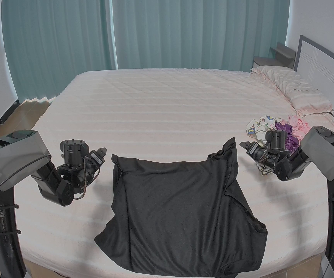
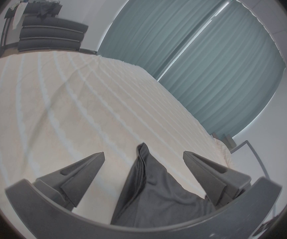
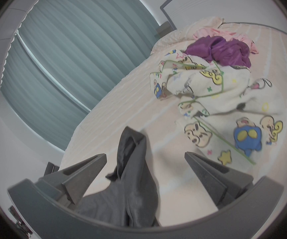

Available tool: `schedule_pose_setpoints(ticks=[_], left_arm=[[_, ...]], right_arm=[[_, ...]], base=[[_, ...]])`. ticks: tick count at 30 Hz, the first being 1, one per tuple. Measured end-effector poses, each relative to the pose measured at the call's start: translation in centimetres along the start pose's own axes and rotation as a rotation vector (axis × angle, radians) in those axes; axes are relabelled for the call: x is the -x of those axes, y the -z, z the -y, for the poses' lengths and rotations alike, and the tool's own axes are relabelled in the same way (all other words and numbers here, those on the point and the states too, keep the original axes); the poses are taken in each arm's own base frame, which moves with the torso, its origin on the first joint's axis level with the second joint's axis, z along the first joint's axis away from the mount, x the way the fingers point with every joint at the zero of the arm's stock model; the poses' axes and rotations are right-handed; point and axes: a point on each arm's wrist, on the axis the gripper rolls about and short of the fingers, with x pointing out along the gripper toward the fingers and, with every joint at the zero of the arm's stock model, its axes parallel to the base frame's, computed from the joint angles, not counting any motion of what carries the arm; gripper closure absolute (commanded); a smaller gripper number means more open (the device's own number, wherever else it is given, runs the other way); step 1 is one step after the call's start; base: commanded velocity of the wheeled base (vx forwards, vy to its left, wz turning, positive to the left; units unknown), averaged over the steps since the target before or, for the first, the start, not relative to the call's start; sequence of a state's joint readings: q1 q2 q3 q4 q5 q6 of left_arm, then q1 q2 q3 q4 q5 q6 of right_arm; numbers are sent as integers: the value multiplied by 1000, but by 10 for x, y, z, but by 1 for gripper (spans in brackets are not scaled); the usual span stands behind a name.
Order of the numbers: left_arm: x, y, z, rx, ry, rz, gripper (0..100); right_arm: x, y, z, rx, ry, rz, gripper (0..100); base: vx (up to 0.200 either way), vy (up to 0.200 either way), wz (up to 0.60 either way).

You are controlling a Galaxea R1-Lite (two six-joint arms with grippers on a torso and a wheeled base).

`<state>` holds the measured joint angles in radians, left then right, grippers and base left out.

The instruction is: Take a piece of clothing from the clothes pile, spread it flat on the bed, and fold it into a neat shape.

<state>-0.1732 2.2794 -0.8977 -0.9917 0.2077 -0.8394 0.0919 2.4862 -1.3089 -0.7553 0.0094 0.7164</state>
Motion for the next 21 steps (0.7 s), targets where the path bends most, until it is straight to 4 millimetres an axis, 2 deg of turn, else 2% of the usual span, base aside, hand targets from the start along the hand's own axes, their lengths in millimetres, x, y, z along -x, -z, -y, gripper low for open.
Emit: schedule_pose_setpoints(ticks=[5,11,16,21], left_arm=[[32,3,-5,63,27,-69,0],[67,8,-13,138,106,-138,0],[81,11,-17,166,136,-168,0],[92,8,-18,176,152,-177,0]], right_arm=[[29,20,15,67,-36,-69,0],[70,48,29,276,-100,-127,0],[93,76,19,424,-171,-187,0],[96,99,6,517,-224,-238,0]], base=[[0,0,0],[0,0,0],[0,0,0],[0,0,0]])
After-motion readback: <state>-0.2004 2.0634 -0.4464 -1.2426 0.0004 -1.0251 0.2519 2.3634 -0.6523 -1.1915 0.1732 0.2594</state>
